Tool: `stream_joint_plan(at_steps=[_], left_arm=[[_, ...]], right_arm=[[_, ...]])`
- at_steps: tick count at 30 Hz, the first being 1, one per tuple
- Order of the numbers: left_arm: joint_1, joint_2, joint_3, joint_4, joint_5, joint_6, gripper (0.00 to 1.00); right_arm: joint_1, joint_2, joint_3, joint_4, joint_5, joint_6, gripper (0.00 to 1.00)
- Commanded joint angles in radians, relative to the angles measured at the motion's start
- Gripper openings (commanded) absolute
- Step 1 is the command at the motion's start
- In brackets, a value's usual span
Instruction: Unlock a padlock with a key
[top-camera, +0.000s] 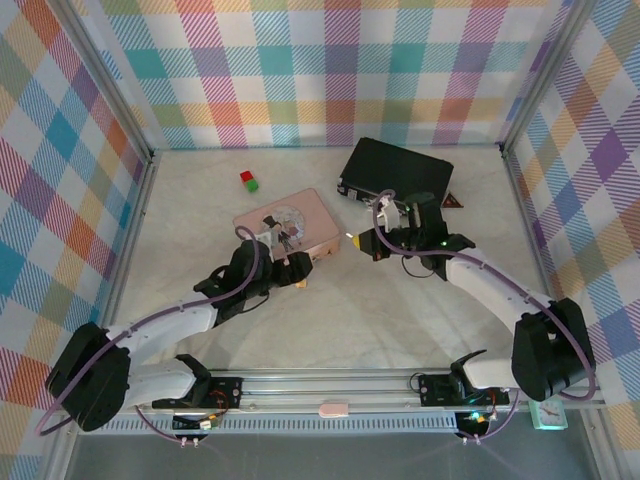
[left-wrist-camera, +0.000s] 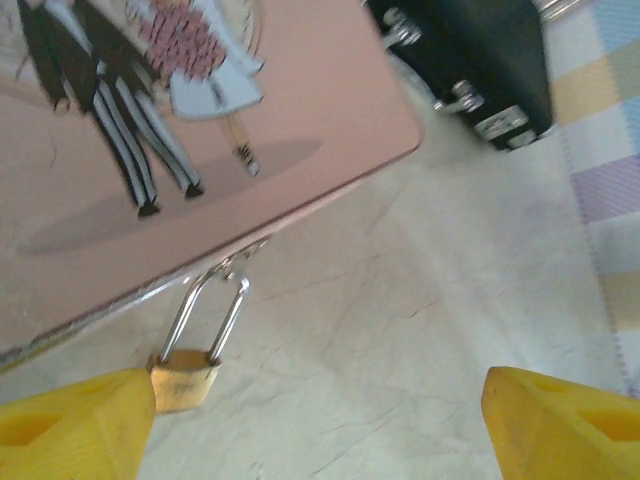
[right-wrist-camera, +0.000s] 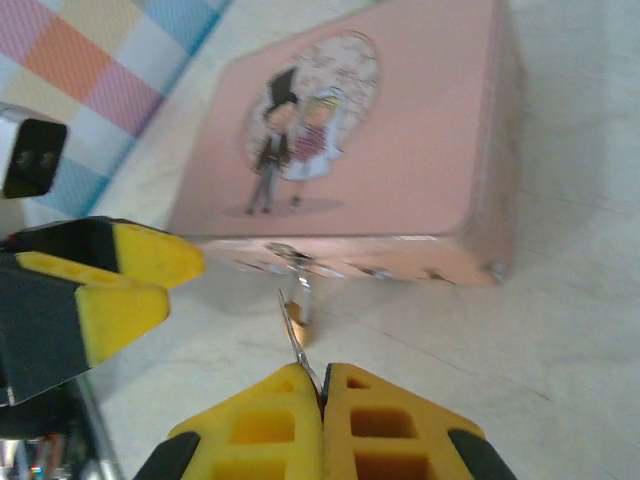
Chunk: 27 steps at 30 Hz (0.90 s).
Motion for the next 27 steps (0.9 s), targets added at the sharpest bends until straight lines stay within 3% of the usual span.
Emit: stream_joint_plan(at_steps=[1, 14, 19, 27], left_arm=[[-0.006, 0.058, 0.062, -0.075, -0.067, 0.009, 0.82], [-0.009, 0.301, 0.208, -0.182, -0.191, 0.114, 0.79], [-0.015, 0.326, 0.214, -0.195, -0.181, 0.136, 0.77], [-0.036, 0.424, 0.21, -0.09, -0.109, 0.071, 0.62]], right_arm=[[0.009, -0.048, -0.005, -0.078, 0.095, -0.095, 0.0], [0.01, -0.055, -0.042, -0.058, 0.099, -0.104, 0.0], [0.011, -0.051, -0.042, -0.044, 0.087, -0.092, 0.0], [0.012, -0.036, -0.039, -0.023, 0.06, -0.064, 0.0]])
